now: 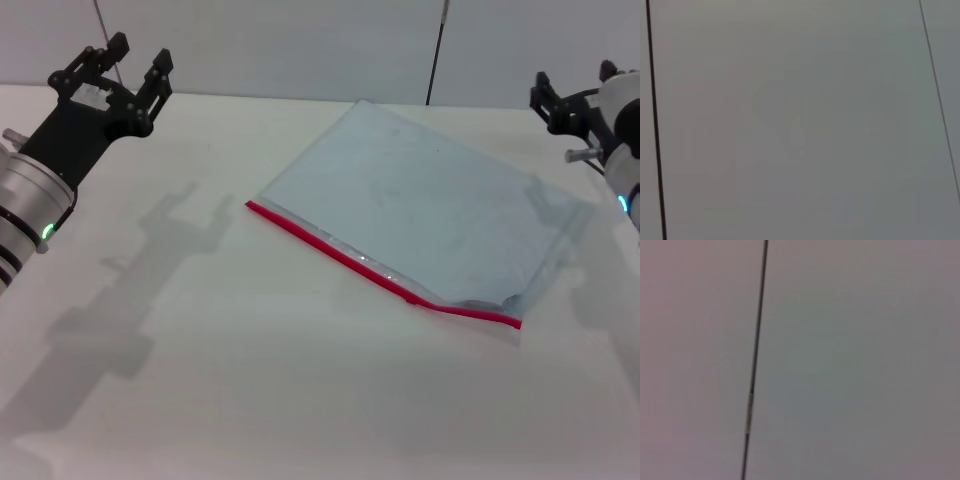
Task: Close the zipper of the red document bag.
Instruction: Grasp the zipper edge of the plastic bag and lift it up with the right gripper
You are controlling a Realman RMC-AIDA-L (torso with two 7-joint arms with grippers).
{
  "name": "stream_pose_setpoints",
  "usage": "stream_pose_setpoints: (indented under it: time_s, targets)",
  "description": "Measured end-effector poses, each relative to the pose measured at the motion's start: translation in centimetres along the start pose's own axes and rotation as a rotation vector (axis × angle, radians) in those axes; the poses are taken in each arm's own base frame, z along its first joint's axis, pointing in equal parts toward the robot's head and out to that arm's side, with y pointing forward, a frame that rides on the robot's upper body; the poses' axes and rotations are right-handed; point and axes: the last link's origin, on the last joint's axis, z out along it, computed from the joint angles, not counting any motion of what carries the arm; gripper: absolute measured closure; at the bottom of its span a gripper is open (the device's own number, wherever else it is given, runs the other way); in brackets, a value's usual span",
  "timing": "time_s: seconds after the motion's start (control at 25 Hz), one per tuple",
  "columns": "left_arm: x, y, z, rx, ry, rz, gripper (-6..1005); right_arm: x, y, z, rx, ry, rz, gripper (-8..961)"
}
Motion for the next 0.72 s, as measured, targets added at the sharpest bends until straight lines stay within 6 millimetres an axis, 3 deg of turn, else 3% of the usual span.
stream_pose_setpoints:
  time_s: [0.16, 0.48, 0.72]
  targets:
    - [-0.3, -0.2, -0.2, 0.006, -0.016, 0.002, 456, 0.0, 1.0, -0.9, -0.041, 0.007, 0.046, 166]
    - [-0.6, -0.4, -0.6, 0.012, -0.033, 0.005, 457, -1.6, 1.7, -5.7, -0.141, -0.04, 0.078, 167]
    - [-0.7, -0.6, -0.9, 0.019, -0.04, 0.005, 456, -1.9, 2.1, -7.4, -0.37, 0.089, 0.004, 168]
